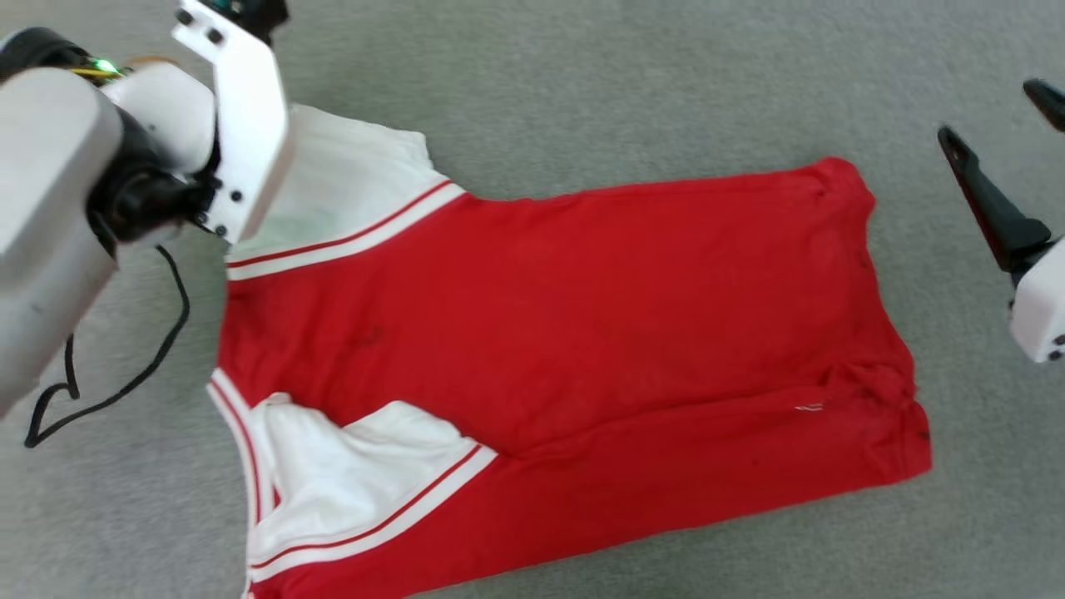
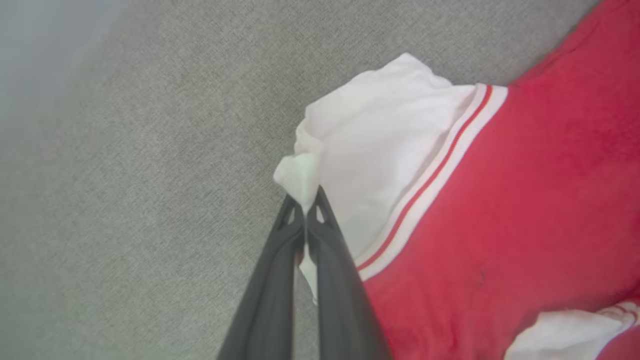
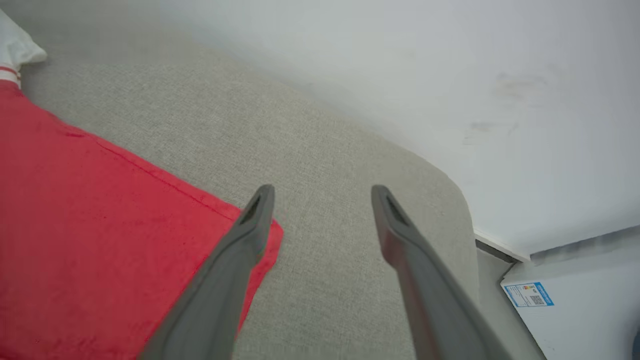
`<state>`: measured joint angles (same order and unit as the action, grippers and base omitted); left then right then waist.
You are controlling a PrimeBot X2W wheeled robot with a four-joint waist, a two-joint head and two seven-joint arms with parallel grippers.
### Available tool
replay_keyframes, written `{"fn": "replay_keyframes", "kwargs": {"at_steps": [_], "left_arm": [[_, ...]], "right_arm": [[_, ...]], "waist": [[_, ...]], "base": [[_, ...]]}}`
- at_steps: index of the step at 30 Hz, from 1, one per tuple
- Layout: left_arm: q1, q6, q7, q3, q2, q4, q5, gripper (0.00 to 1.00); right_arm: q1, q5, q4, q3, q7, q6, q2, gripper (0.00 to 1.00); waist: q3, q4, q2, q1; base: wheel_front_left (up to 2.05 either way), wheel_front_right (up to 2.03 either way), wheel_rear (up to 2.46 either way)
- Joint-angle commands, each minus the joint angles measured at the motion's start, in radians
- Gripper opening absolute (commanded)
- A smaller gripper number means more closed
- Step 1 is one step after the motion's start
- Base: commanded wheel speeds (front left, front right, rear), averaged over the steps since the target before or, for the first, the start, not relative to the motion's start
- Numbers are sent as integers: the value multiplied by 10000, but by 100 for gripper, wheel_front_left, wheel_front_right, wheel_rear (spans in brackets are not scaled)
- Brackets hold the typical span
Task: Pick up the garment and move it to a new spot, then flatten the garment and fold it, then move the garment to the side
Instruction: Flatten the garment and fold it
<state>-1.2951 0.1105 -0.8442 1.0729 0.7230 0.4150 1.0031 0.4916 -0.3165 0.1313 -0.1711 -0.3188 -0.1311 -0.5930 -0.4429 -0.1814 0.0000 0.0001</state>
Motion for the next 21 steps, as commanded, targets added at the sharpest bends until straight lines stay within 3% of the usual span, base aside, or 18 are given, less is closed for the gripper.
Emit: {"fn": "replay_keyframes", "kwargs": {"at_steps": [1,6,10,16,21], "left_arm": [[161,18,143,42,-7,-252,-63,0],[270,38,373,143,-123,-1012,-157,0],[133,59,480,240,-294,-1452,-316,0],[-117,89,654,267,-538,-1773,-456,0],[-329,117,797,283,-599,-1877,-495,0]], "right_arm": [[364,-612,-61,-502,-991,8,-648,100],[1400,-2393,-408,-1877,-3964,8,-2276,100],[2331,-3357,-975,-2513,-5609,8,-2841,100],[3286,-4411,-2409,-2673,-6761,8,-2207,100],[3618,-4463,-3474,-2692,-6622,8,-1539,100]], "waist": [[262,372,0,-1],[222,801,0,-1],[-3,1160,0,-1],[-441,1555,0,-1],[-776,1800,0,-1]], "base": [[0,0,0],[0,0,0],[0,0,0],[0,0,0],[0,0,0]]}}
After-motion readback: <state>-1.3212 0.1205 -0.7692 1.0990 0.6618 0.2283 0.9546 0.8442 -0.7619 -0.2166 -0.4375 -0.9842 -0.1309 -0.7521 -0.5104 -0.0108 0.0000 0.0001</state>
